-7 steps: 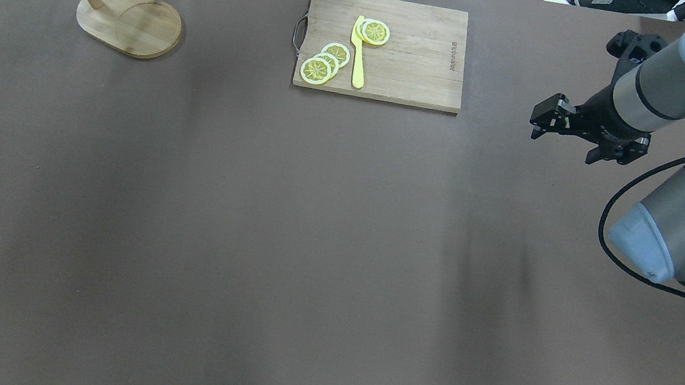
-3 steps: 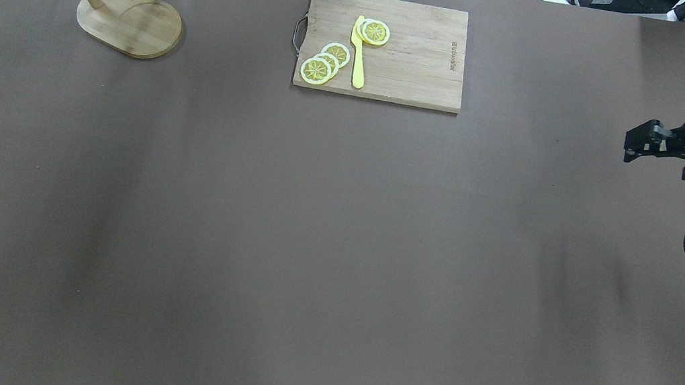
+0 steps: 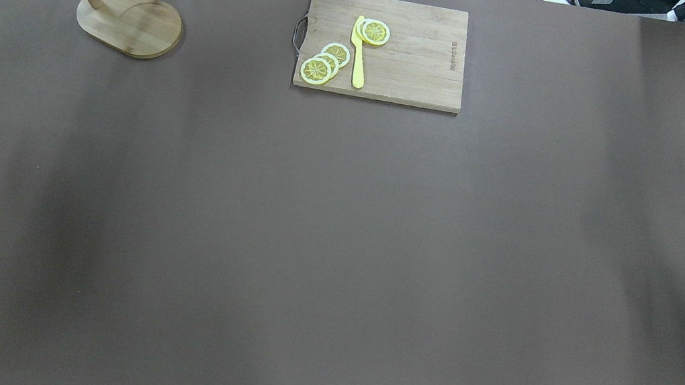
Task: Hang cup on storage rack
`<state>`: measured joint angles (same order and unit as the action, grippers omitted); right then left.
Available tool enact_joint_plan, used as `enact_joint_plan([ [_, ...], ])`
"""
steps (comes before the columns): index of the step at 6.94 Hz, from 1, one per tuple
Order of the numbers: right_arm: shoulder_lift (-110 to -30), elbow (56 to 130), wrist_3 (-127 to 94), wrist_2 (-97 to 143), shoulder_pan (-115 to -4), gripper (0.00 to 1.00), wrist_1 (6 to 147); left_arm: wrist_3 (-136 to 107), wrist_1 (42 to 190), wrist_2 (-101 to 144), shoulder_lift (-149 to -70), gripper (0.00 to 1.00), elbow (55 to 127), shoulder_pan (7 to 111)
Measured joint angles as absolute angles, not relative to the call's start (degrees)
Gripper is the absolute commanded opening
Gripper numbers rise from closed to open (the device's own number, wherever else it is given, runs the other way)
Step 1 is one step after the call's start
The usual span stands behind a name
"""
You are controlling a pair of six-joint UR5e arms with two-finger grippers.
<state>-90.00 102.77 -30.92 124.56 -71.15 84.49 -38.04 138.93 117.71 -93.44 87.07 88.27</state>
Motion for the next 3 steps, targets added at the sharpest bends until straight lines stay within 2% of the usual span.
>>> enact_joint_plan([
  [3, -95.0, 97.21, -15.23, 130.39, -82.07, 1.0, 84.36, -16.32, 117.87, 119.05, -94.96, 0.98, 87.24, 88.31],
])
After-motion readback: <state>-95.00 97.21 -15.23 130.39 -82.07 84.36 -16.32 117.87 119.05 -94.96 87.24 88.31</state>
